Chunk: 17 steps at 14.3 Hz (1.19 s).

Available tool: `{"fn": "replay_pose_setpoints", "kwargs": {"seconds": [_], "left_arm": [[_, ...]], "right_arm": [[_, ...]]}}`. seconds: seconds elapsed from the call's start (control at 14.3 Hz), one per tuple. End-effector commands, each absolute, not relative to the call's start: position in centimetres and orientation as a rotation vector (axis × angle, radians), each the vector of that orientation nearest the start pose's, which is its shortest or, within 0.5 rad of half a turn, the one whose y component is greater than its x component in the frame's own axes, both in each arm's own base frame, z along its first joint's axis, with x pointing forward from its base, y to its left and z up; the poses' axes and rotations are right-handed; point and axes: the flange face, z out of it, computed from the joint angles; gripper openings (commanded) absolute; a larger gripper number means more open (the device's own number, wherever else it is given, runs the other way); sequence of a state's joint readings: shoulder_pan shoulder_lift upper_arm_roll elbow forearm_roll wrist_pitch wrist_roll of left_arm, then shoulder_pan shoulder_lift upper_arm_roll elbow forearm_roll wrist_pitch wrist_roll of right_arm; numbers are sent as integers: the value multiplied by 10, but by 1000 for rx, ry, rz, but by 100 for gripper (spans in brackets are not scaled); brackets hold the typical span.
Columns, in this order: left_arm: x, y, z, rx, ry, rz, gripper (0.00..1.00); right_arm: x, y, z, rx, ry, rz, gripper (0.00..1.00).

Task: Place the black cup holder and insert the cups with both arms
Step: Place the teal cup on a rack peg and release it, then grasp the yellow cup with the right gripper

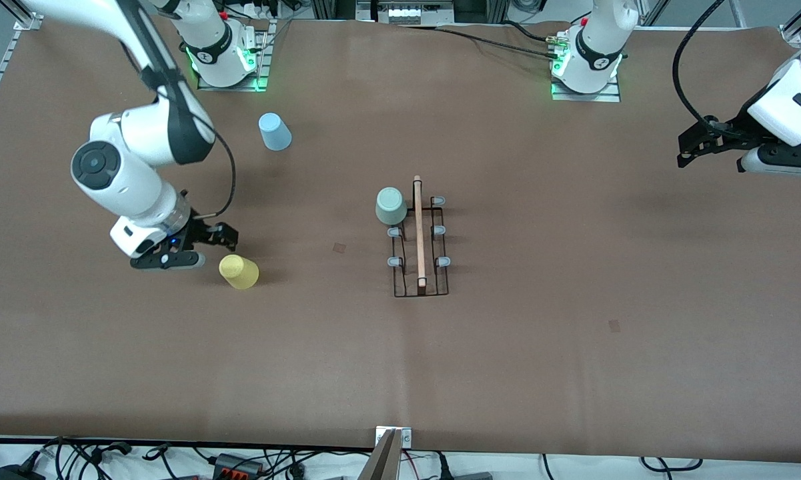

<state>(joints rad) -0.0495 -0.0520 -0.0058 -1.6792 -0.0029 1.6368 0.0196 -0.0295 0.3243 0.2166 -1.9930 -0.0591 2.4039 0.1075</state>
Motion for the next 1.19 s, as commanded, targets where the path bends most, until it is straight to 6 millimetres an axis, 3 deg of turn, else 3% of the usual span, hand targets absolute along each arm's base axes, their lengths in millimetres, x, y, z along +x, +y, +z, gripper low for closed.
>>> {"fn": "replay_pose_setpoints", "kwargs": {"seconds": [0.0,0.35,0.56,0.63,0.7,0.77,0.91,1.05,1.12], "left_arm": [[548,-33,610,-3134,152,36,100],[549,-34,610,-3122,144,84,100],[547,-35,612,-3122,139,91,100],[548,-36,612,-3122,139,88,100],[548,-34,612,-3125,132,88,100],[548,-34,612,-3125,132,91,100],[547,-36,614,-3128,137,81,100],[547,-37,614,-3132,137,82,100],[547,-37,613,-3131,139,86,100]], "right_arm": [[611,116,281,-3068,-246,-223,100],[611,120,244,-3052,-244,-219,100],[600,122,221,-3043,-229,-221,100],[600,119,218,-3042,-243,-231,81],[601,117,218,-3043,-240,-233,47],[601,114,218,-3047,-234,-234,29],[603,115,223,-3047,-236,-248,13],[606,116,246,-3051,-223,-273,11],[605,135,266,-3052,-236,-271,11]]}}
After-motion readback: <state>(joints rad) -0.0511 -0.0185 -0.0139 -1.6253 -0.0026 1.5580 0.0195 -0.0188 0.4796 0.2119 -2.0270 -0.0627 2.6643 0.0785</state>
